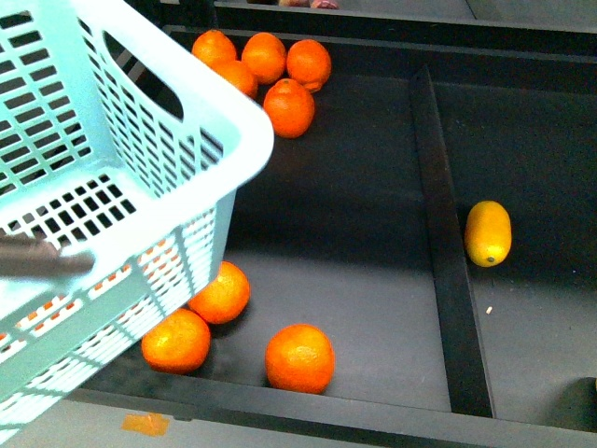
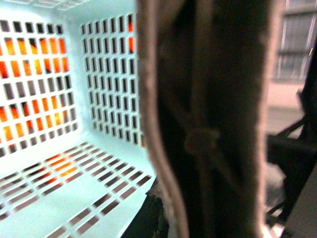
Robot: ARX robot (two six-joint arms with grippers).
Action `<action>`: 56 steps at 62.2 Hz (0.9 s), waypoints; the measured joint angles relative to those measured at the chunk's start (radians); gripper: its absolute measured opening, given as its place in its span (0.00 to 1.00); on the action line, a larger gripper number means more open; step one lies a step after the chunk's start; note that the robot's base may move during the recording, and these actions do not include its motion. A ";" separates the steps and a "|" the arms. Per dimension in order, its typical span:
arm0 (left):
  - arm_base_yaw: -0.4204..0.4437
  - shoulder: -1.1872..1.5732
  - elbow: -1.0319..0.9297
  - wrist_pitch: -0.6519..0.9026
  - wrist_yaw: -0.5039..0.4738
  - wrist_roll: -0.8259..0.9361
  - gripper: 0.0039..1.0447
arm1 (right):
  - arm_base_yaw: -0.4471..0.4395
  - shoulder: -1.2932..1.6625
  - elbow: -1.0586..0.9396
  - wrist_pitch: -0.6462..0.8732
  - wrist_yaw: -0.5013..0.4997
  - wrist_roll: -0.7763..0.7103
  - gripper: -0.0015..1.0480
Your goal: Pick mango and avocado into basket
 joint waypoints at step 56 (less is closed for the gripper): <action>-0.715 0.378 0.299 0.117 -0.257 -0.079 0.03 | 0.000 0.000 0.000 0.000 0.003 0.000 0.92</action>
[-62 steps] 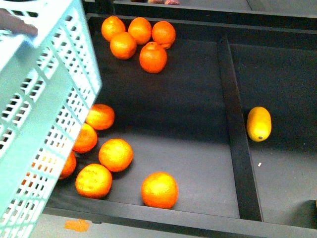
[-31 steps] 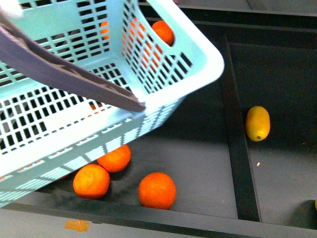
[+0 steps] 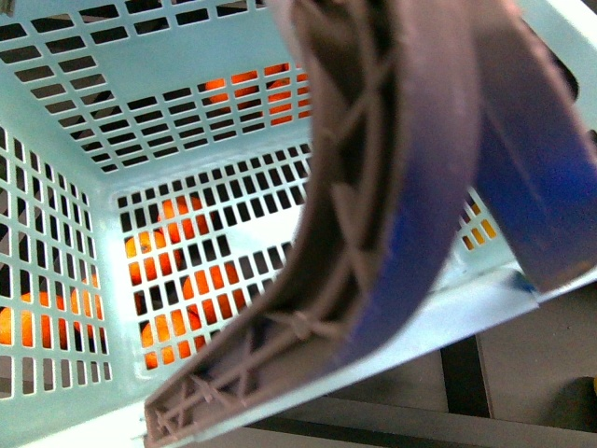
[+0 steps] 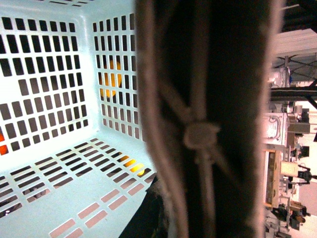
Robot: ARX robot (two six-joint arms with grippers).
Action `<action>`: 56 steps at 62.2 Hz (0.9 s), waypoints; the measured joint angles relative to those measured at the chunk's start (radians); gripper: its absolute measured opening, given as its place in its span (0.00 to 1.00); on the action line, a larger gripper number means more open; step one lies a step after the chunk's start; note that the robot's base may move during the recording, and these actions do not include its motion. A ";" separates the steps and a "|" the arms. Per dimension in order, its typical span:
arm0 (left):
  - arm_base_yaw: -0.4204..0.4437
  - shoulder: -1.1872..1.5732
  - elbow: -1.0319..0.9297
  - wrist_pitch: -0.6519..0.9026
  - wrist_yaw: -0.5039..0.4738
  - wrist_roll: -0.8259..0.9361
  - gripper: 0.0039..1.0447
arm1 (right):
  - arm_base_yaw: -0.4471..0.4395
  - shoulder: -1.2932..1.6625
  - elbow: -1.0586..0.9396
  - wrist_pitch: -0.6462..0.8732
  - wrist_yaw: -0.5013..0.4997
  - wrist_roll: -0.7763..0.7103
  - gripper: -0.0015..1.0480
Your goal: Pick mango and avocado into basket
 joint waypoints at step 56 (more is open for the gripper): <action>-0.012 0.000 0.000 0.000 -0.017 -0.003 0.03 | -0.210 0.480 0.176 -0.307 -0.067 0.267 0.92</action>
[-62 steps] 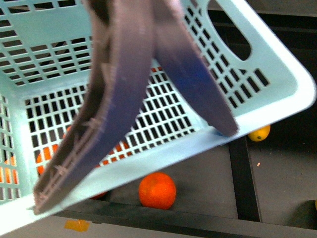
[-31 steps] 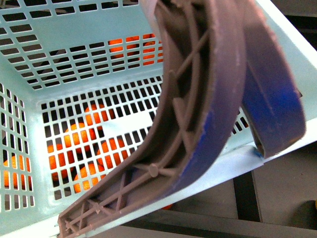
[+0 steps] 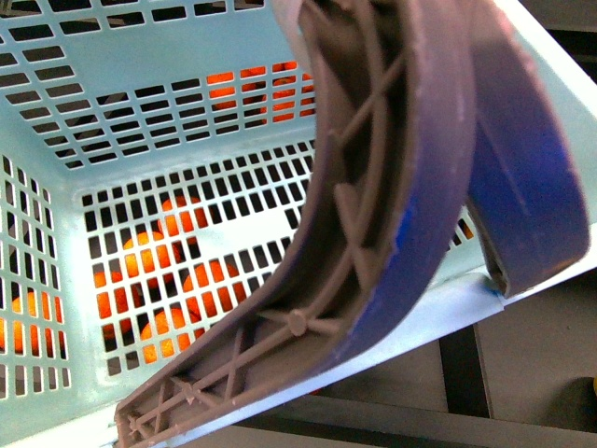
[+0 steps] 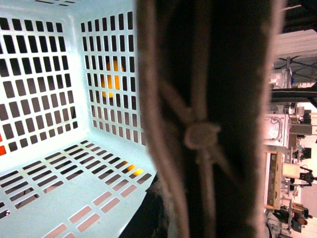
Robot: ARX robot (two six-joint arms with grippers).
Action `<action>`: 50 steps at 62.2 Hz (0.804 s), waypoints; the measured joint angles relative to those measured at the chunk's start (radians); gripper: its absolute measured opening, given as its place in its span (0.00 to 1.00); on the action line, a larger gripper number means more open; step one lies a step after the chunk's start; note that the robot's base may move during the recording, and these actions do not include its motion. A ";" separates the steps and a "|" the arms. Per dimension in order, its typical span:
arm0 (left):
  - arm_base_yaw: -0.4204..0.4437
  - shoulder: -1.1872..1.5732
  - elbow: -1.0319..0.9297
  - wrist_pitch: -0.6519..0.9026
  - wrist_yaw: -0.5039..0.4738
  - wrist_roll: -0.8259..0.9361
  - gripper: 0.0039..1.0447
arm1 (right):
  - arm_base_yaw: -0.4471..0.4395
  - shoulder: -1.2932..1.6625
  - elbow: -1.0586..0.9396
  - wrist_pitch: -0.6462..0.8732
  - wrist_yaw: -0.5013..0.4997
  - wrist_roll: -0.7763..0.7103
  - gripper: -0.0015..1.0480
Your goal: Pick mango and avocado into basket
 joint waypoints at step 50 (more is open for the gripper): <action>0.000 0.000 0.000 0.000 0.005 0.000 0.03 | -0.230 1.252 -0.042 0.864 -0.221 -0.636 0.92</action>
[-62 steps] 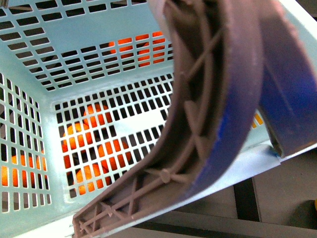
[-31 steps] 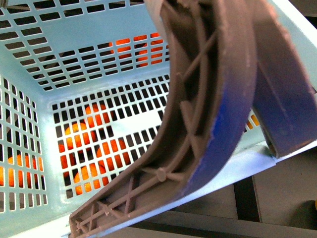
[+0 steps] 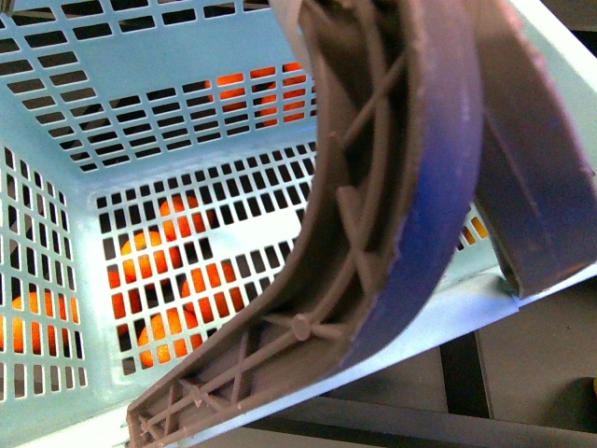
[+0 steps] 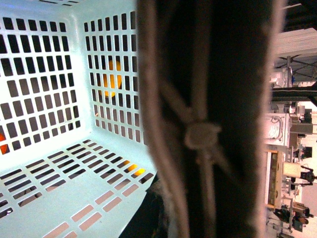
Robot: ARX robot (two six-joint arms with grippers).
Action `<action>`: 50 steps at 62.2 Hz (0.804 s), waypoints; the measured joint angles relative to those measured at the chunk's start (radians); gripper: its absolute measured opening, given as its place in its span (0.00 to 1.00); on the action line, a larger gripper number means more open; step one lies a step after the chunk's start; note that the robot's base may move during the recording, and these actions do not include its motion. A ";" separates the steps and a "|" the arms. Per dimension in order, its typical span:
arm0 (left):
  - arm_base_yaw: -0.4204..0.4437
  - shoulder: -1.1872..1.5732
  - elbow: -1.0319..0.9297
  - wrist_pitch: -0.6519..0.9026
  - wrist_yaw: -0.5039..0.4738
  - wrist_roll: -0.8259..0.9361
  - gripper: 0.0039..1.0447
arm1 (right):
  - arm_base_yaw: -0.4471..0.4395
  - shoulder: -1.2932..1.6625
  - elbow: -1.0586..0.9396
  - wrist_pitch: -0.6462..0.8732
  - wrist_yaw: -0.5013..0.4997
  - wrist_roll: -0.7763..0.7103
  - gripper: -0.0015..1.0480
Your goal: Pick mango and avocado into basket
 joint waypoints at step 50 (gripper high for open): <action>0.000 0.000 0.000 0.000 0.000 0.000 0.03 | 0.073 0.426 0.130 0.186 0.069 -0.024 0.92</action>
